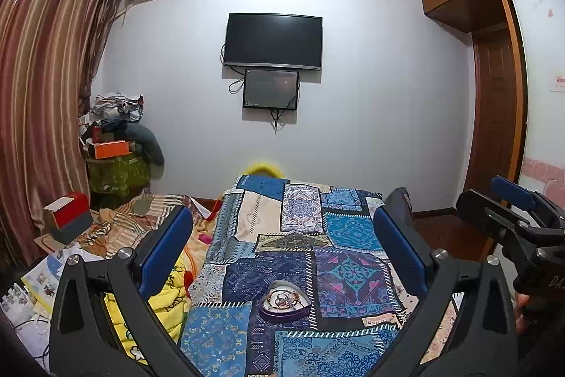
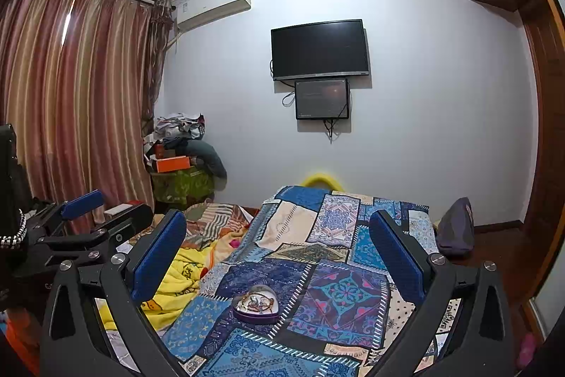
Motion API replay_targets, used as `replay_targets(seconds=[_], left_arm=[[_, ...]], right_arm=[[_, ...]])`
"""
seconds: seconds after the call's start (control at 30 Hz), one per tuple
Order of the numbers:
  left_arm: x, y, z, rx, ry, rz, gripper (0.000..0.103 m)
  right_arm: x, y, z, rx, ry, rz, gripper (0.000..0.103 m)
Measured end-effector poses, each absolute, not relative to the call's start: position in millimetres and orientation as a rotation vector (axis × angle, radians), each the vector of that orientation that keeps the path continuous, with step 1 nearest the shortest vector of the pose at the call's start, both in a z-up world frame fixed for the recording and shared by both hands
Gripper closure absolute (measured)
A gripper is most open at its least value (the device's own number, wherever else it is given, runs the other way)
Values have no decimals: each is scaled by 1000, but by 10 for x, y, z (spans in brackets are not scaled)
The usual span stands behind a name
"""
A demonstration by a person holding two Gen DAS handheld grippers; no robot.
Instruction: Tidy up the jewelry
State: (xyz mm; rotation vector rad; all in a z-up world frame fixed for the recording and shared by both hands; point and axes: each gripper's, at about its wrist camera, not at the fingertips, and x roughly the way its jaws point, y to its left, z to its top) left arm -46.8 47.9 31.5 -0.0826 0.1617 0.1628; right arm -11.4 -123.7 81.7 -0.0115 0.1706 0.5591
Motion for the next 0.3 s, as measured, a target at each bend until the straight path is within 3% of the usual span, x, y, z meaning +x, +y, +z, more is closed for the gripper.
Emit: replay_targets(seconds=[0.3], left_arm=[[-423,497,283,-87,171,158,0]], right_arm=[[-62,-1220,804,-5,186,555,0]])
